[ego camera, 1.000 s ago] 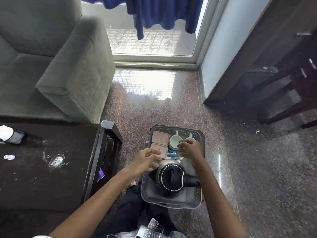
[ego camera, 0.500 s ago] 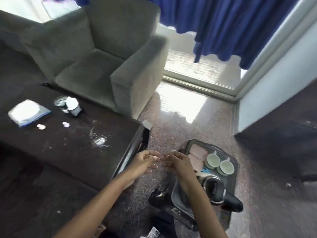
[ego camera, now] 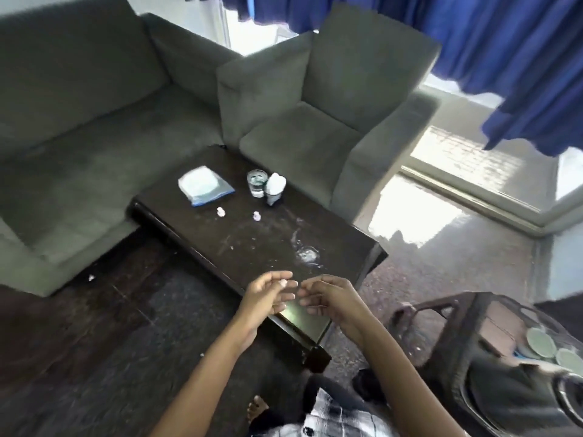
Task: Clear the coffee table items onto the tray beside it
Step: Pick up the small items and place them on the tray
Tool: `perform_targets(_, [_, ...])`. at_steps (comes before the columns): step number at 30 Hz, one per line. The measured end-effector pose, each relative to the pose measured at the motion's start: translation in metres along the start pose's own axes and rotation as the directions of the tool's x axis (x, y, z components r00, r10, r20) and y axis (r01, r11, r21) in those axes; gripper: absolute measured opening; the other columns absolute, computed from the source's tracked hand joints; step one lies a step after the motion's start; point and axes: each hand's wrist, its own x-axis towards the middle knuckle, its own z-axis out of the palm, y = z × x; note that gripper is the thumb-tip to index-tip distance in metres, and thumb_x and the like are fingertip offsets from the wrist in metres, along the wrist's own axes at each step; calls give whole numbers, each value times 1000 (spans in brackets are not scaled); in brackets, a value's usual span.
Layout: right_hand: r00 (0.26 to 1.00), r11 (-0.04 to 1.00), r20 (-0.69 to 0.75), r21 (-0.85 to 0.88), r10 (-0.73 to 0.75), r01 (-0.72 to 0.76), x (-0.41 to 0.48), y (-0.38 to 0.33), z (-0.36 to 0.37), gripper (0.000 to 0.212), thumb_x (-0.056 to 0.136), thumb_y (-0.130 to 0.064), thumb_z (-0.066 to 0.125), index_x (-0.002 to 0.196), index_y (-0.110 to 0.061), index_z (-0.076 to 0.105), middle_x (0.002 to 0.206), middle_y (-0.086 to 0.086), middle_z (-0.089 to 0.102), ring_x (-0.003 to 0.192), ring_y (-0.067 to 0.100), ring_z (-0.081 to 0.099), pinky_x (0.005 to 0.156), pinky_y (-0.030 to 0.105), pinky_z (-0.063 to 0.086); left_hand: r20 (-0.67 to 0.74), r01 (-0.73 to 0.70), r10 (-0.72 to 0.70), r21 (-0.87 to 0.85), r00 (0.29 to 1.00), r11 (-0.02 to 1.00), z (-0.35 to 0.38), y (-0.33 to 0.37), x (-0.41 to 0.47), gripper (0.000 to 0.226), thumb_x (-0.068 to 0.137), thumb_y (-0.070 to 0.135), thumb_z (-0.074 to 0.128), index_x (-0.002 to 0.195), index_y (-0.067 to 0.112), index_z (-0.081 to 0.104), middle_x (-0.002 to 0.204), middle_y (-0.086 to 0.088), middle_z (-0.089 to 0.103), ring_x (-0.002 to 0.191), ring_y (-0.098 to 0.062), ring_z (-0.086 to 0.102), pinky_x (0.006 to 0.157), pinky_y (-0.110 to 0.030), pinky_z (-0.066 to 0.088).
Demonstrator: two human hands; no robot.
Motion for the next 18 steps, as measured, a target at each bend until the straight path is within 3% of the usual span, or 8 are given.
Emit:
perform_targets(4, [998, 996, 55, -84, -9, 14, 28, -12, 46, 14, 87, -2, 51, 88, -6, 64, 73, 5, 69, 59, 13, 63, 57, 24, 48, -45, -4, 0, -83, 999, 997, -50, 10, 10, 21, 96, 15, 46, 103, 21, 64, 103, 1, 72, 88, -14, 67, 71, -22, 50])
perform_targets(11, [1000, 996, -13, -87, -18, 16, 108, -31, 113, 16, 85, 5, 48, 82, -5, 60, 72, 9, 65, 56, 15, 59, 53, 23, 45, -104, 3, -12, -87, 995, 996, -135, 39, 58, 20, 96, 15, 45, 101, 23, 63, 102, 3, 71, 88, -14, 66, 77, -25, 49])
perform_targets(18, [994, 989, -99, -135, 45, -59, 248, -51, 162, 19, 83, 8, 48, 76, -6, 59, 67, 9, 63, 52, 14, 57, 50, 22, 44, -125, 101, -109, -76, 986, 992, -214, 75, 160, 20, 96, 16, 46, 102, 22, 64, 102, 2, 71, 89, -15, 66, 76, -26, 49])
